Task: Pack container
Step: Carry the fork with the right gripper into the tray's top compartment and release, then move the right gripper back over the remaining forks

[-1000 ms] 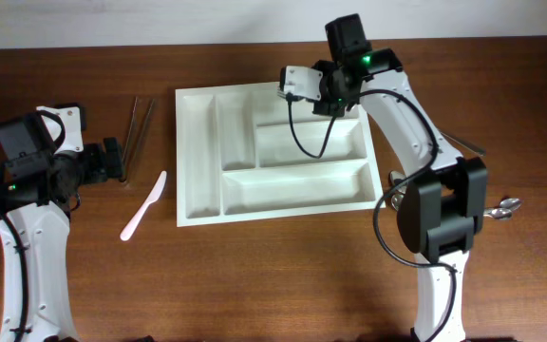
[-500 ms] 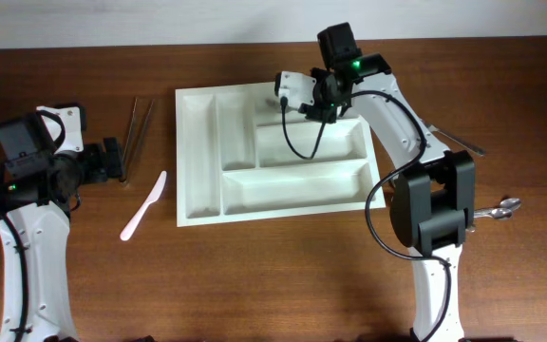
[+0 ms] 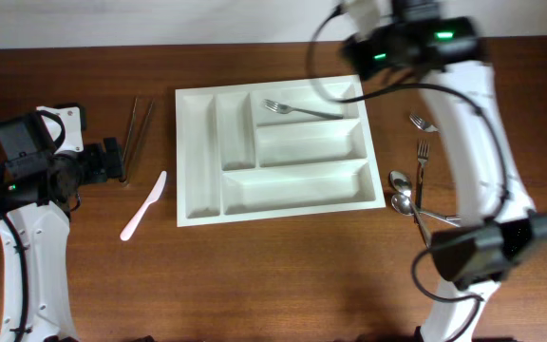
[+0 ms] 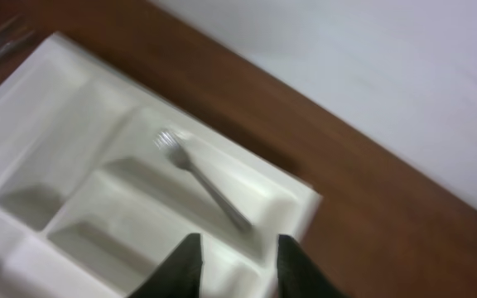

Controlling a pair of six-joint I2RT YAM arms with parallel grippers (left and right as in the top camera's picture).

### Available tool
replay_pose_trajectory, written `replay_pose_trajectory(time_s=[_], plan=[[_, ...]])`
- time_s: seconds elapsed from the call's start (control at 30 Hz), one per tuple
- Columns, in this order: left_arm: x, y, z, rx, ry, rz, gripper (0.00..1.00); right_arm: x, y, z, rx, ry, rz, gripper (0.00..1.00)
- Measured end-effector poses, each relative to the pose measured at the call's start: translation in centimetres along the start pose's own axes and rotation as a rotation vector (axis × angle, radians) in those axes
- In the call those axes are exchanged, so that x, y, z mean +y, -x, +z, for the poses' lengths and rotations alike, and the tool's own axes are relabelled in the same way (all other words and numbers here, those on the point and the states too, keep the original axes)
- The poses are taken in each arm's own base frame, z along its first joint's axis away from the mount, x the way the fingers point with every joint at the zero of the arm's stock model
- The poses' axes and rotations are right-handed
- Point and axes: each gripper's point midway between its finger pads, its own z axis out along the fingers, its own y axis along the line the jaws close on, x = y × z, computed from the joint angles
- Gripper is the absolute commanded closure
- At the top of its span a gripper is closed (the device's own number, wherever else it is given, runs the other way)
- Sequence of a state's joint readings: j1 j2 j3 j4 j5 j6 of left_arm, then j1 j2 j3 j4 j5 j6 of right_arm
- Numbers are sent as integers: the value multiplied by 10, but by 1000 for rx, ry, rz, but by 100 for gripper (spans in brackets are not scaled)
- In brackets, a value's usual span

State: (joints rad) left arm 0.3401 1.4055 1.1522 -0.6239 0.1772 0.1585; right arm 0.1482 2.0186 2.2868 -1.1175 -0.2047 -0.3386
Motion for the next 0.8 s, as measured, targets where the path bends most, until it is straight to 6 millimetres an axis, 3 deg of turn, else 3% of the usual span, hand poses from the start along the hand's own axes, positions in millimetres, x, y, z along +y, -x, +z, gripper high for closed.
replay_pose_trajectory(time_s=[0.07, 0.13, 0.17, 0.3, 0.4, 0.53, 0.7, 0.8], plan=[[0, 0, 0, 0, 0, 0, 1, -30, -21, -14, 48, -47, 146, 83], [0, 0, 0, 0, 0, 0, 1, -57, -51, -14, 121, -83, 292, 80], [0, 0, 0, 0, 0, 0, 1, -69, -66, -12, 155, -99, 365, 71], [0, 0, 0, 0, -2, 0, 1, -112, -131, 7, 287, -156, 627, 71], [0, 0, 0, 0, -3, 0, 1, -130, -171, 17, 360, -180, 763, 71], [0, 0, 0, 0, -2, 0, 1, -136, -208, 23, 436, -192, 878, 66], [0, 0, 0, 0, -3, 0, 1, -116, -246, 40, 547, -180, 954, 55], [0, 0, 0, 0, -3, 0, 1, -102, -273, 51, 615, -175, 991, 54]])
